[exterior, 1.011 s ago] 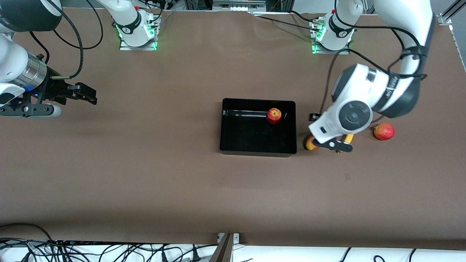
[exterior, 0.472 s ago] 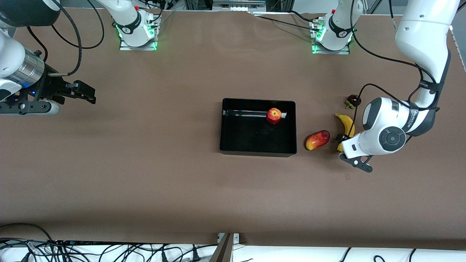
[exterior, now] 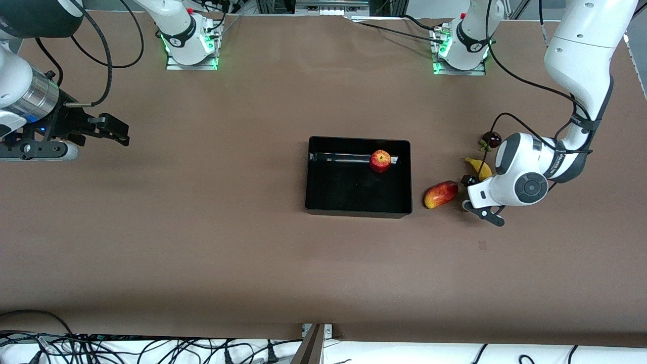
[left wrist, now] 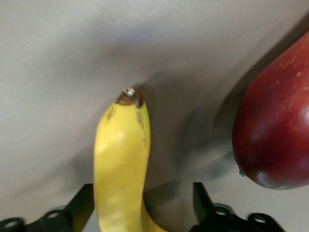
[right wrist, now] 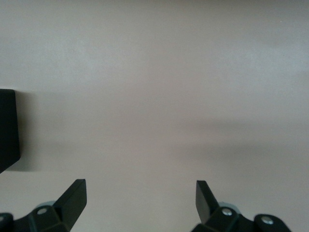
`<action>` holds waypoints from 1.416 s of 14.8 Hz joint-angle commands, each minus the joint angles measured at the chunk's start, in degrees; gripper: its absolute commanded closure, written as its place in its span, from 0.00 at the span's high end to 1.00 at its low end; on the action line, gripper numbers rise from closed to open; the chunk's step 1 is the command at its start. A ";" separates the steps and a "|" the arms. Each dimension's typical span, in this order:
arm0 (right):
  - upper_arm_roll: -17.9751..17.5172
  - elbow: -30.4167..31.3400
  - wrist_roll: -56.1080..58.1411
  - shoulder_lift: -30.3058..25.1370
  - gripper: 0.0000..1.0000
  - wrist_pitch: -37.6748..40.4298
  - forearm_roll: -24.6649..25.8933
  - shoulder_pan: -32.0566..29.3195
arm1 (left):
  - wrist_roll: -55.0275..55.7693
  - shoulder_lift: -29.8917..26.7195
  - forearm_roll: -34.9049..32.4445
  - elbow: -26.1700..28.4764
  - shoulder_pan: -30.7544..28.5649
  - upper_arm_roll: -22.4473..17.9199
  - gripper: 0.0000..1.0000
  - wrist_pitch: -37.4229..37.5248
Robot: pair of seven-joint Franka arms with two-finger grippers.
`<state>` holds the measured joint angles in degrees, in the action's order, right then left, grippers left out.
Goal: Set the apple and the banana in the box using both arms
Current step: 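Move the left gripper to the yellow banana and grasp its stem end, then lift the banana with the left gripper and carry it over the box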
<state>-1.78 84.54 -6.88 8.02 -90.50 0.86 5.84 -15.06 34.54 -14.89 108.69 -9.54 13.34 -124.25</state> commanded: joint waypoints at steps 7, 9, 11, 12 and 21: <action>-0.16 0.10 -0.06 -0.46 1.00 -0.29 0.90 -0.13 | -1.81 -2.19 -1.02 -4.78 -0.13 1.16 0.00 8.91; -0.16 0.10 -0.06 -0.46 1.00 -0.29 0.90 -0.13 | -1.90 -3.16 -1.02 -9.43 -0.13 2.13 0.00 16.36; -0.16 0.10 -0.06 -0.46 1.00 -0.20 0.81 -0.13 | -1.81 -4.39 -0.93 -14.01 -0.13 4.49 0.00 22.88; -0.16 0.10 -0.06 -0.46 1.00 -0.20 0.90 -0.13 | -1.20 -4.39 -0.84 -16.55 -0.13 6.42 0.00 25.52; -0.16 0.10 -0.06 -0.46 1.00 -0.29 0.90 -0.13 | 21.89 1.83 8.98 -26.32 15.41 11.89 0.00 23.02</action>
<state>-1.76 84.55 -6.88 8.02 -90.61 0.89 5.84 2.55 31.26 -9.22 87.64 3.41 25.65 -99.32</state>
